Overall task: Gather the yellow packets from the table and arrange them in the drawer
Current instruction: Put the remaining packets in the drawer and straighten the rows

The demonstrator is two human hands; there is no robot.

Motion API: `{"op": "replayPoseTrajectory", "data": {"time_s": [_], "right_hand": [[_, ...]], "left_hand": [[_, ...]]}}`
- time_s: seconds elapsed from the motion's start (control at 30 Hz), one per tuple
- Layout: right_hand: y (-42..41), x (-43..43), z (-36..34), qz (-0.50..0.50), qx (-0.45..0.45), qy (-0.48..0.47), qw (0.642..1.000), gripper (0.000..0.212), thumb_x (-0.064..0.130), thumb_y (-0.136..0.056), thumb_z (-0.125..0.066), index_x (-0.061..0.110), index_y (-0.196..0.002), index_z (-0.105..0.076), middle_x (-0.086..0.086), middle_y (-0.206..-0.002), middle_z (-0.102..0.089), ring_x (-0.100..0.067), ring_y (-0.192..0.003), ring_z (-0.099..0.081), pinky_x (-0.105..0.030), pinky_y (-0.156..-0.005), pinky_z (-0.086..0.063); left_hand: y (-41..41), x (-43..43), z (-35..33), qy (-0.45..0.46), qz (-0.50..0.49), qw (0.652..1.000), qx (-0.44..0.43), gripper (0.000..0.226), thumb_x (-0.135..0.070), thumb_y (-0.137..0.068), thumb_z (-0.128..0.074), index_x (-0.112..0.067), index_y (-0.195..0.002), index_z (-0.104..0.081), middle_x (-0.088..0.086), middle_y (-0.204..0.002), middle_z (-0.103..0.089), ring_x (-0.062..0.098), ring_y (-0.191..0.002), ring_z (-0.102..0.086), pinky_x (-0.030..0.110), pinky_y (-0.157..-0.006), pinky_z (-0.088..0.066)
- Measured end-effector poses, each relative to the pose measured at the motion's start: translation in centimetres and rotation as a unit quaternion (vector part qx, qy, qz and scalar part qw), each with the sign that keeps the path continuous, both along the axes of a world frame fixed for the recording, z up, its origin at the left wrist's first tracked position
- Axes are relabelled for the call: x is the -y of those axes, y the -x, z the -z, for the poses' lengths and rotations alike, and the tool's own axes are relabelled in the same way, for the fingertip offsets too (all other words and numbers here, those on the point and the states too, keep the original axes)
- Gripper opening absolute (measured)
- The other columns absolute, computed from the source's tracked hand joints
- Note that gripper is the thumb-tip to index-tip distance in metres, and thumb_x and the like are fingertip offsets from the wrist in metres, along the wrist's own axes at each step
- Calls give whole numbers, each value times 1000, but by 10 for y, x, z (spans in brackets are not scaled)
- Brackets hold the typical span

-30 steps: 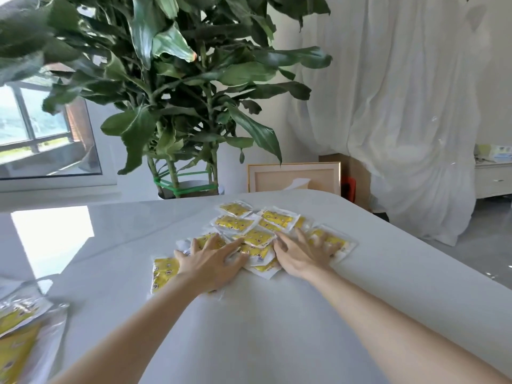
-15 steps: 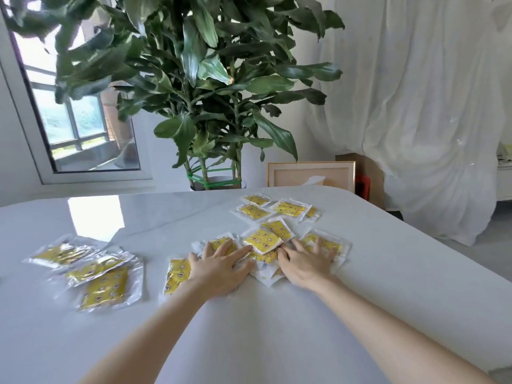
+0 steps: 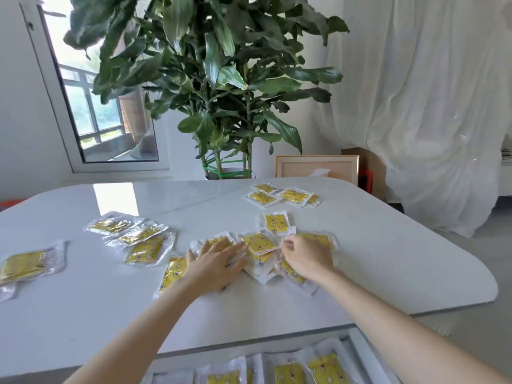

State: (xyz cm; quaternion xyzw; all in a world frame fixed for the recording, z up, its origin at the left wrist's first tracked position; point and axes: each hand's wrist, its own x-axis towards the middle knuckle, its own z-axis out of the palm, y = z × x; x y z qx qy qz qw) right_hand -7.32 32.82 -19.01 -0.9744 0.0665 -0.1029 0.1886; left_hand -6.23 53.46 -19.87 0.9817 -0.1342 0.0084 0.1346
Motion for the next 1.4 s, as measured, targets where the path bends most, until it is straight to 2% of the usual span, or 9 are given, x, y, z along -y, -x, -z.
{"op": "replayPoseTrajectory", "data": {"time_s": [0.13,0.3,0.53,0.73,0.97,1.07,1.2,1.3,1.4], "right_hand": [[7,20,-17,64,46,-42,996,26,33,-91,-49,24,-112,-61,2,-119,-64,-23,-115,-55,-35,-92,-47],[15,28,-17,120,-175,20,977,113,79,-68,-57,11,-149,-19,-12,-153,-21,-37,-136,-28,-46,-105,-36],[12,33,-19,97,-220,24,970,133,82,-54,-65,10,-151,-12,-10,-151,-28,-33,-135,-30,-42,-106,-35],[12,37,-21,74,-170,-160,969,115,43,-54,-91,16,-146,-27,-1,-146,-39,-20,-132,-41,-33,-105,-40],[14,45,-15,100,-48,-364,925,122,-2,-47,-92,32,-143,-25,-4,-138,-43,-23,-123,-48,-40,-100,-47],[13,51,-18,106,-4,-415,903,118,-6,-54,-88,30,-143,-20,-1,-124,-39,-19,-114,-45,-33,-96,-45],[-7,66,-23,131,39,-485,864,85,-7,-61,-84,14,-134,-45,-6,-125,-53,-25,-116,-56,-42,-99,-48],[-28,78,-26,145,49,-472,868,65,-5,-63,-82,12,-122,-60,-14,-123,-61,-28,-109,-62,-42,-96,-51],[-44,89,-27,149,44,-448,880,55,-5,-66,-79,12,-116,-66,-14,-119,-64,-27,-105,-64,-40,-94,-53]], "left_hand": [[-4,0,-7,48,-1,998,49,48,-53,-95,-35,-46,-142,-31,-5,-154,-29,20,-142,-25,44,-116,-17],[-18,7,-5,117,-6,993,12,48,-43,-97,-37,-32,-143,-38,1,-148,-40,23,-135,-38,35,-109,-32],[-31,45,-14,127,-52,990,-40,74,-67,-89,-32,-20,-146,-31,12,-140,-49,31,-135,-36,42,-110,-28],[-42,62,-16,108,-80,989,-61,88,-63,-76,-60,-16,-144,-30,14,-139,-44,33,-132,-35,38,-106,-30],[-48,66,-17,238,-88,961,-113,85,-37,-74,-76,-20,-144,-30,6,-132,-52,28,-132,-33,38,-106,-37],[-51,68,-20,270,-90,945,-163,92,-29,-68,-79,-21,-144,-29,6,-129,-53,29,-129,-40,42,-105,-41],[-60,74,-21,225,-96,945,-218,104,-45,-47,-64,-18,-142,-31,7,-131,-50,30,-127,-45,41,-103,-43],[-67,81,-16,195,-118,952,-204,93,-67,-52,-60,-17,-129,-43,8,-132,-49,31,-129,-41,40,-107,-37],[-72,86,-13,149,-123,969,-157,74,-67,-68,-63,-22,-124,-51,10,-129,-49,31,-130,-32,36,-103,-30]]}}
